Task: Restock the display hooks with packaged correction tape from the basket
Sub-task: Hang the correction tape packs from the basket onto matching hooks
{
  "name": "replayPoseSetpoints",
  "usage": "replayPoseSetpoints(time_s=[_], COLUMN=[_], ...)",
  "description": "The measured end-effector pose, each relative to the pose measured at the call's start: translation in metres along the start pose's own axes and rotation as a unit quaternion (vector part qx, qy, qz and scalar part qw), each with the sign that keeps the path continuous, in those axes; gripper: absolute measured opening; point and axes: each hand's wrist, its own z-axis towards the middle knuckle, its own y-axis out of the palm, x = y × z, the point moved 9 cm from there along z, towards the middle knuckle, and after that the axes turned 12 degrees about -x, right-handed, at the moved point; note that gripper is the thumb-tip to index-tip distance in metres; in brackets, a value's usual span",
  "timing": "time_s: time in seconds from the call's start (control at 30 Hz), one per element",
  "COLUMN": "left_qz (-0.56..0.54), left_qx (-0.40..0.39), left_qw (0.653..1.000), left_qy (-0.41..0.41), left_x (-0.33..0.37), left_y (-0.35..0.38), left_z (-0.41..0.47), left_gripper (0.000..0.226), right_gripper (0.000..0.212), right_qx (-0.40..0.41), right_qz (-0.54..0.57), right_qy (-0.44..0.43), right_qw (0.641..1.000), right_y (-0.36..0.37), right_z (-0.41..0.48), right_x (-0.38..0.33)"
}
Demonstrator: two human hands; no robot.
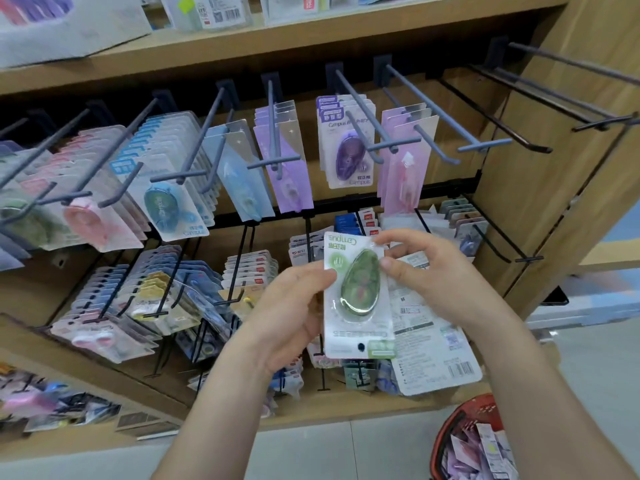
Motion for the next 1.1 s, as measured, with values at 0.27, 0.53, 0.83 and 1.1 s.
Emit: replayPoseSetpoints(time_s=[0.27, 0.53, 0.83, 1.1], left_qz=[0.150, 0.162, 0.650, 0.316], left_qx=[0.082, 0.166, 0.112, 0.239], left_qw=[0.979, 0.955, 0.668, 0.900], left_qy=[0.111, 0.184, 0.344, 0.180], left_x=[0.020, 0.023, 0.029, 0.047], left_y=[0.001, -0.023, 0.031, -0.035], left_z=[-0.009, -0.033, -0.043, -0.031], left_gripper=[0.057, 0.033, 0.030, 0.015], right_gripper=[0.033, 0.034, 0.032, 0.035], right_qx=[0.018, 0.161, 0.151, -0.077], right_qz=[0.035, 0.052, 0.189, 0.057], right_qy=[-0.018, -0.013, 0.075, -0.022], right_qw=[0.999, 0.986, 0.967, 0.995], right_y=[0.014, -0.003, 0.011, 0.033], right_z=[0.002, 0.001, 0.008, 0.002], right_x=[-0.002, 0.006, 0.031, -0.006])
